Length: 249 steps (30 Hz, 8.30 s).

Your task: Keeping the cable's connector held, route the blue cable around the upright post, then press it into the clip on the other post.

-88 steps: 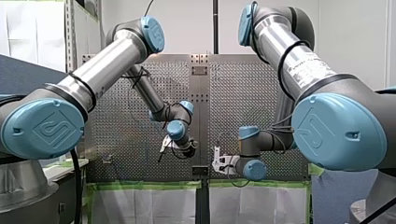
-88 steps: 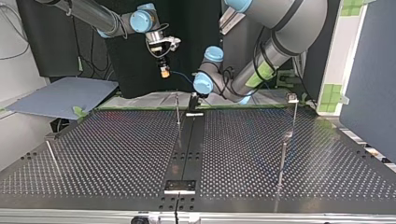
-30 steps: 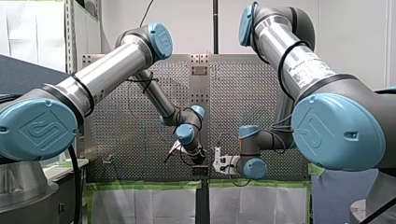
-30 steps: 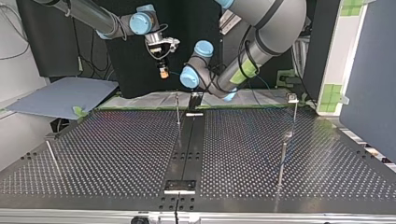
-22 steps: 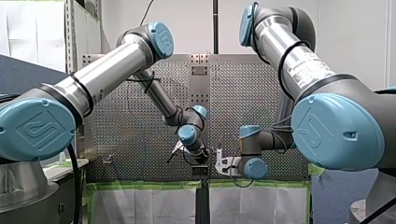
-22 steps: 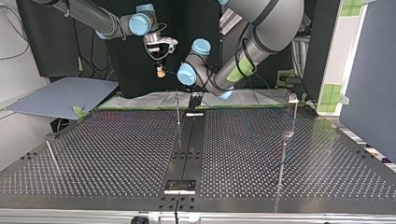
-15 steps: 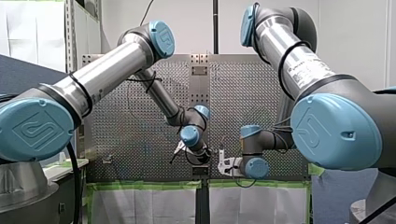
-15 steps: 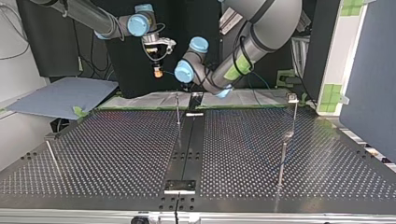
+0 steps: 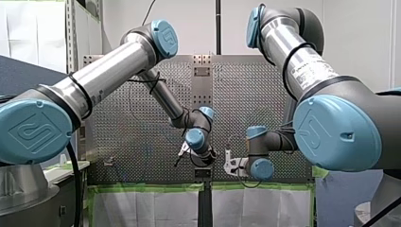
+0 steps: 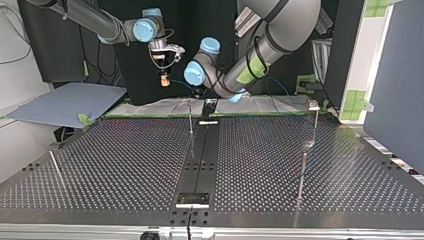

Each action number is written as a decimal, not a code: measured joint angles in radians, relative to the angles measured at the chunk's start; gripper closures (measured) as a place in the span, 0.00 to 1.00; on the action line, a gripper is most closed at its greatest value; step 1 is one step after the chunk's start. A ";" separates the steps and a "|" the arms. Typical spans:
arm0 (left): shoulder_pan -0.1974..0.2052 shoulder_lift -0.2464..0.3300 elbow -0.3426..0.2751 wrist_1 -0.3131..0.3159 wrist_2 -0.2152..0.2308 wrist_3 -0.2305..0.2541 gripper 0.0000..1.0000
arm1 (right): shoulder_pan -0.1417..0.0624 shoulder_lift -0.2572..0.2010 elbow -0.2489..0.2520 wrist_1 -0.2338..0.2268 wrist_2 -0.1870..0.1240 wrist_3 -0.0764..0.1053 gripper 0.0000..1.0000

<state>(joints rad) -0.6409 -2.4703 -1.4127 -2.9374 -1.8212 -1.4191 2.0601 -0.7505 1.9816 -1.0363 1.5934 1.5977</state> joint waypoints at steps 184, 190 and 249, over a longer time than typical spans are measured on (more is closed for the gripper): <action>0.137 -0.066 0.035 0.228 0.113 -0.277 1.00 | -0.190 0.127 -0.298 0.054 -0.201 0.002 1.00; 0.153 -0.066 0.041 0.230 0.130 -0.285 1.00 | -0.201 0.127 -0.312 0.064 -0.203 0.004 1.00; 0.230 -0.141 0.099 0.263 0.276 -0.444 1.00 | -0.248 0.175 -0.435 0.093 -0.201 -0.017 1.00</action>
<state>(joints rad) -0.4114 -2.6110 -1.3142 -2.6742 -1.5452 -1.8627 1.8117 -0.5753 1.5466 -0.9435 1.3919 1.5808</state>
